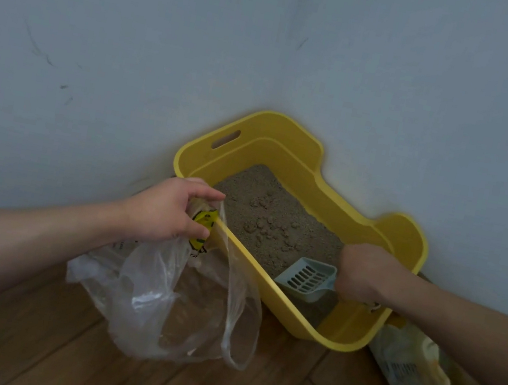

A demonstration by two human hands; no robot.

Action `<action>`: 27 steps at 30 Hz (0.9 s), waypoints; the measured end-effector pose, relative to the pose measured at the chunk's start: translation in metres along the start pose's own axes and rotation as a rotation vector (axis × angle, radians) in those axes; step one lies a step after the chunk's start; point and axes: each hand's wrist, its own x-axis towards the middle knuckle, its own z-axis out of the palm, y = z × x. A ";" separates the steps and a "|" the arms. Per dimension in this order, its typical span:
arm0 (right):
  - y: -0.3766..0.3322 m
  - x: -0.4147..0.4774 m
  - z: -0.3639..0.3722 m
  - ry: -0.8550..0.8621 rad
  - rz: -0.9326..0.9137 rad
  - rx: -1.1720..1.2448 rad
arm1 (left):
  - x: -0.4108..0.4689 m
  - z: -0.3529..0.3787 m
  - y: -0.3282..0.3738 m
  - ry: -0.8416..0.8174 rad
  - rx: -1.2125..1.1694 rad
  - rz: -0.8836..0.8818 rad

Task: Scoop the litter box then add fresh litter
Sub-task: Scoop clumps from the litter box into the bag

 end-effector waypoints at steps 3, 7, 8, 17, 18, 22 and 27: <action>0.003 -0.002 0.001 -0.015 0.001 -0.011 | -0.001 0.001 0.003 -0.007 0.035 0.002; 0.006 -0.006 0.001 -0.030 0.001 -0.021 | -0.003 0.001 0.006 -0.009 0.049 0.007; 0.006 -0.005 0.003 -0.027 -0.001 -0.014 | -0.004 0.001 0.006 -0.009 0.054 0.004; 0.002 0.009 0.025 -0.024 -0.067 0.064 | -0.007 0.001 0.010 -0.016 0.067 -0.018; 0.001 0.012 0.027 -0.018 -0.074 0.070 | -0.007 0.001 0.010 -0.016 0.068 -0.022; 0.000 0.018 0.030 -0.001 -0.074 0.137 | -0.007 0.002 0.008 -0.016 0.039 -0.026; -0.007 0.029 0.034 0.027 -0.079 0.213 | -0.006 0.001 0.002 -0.009 -0.012 -0.032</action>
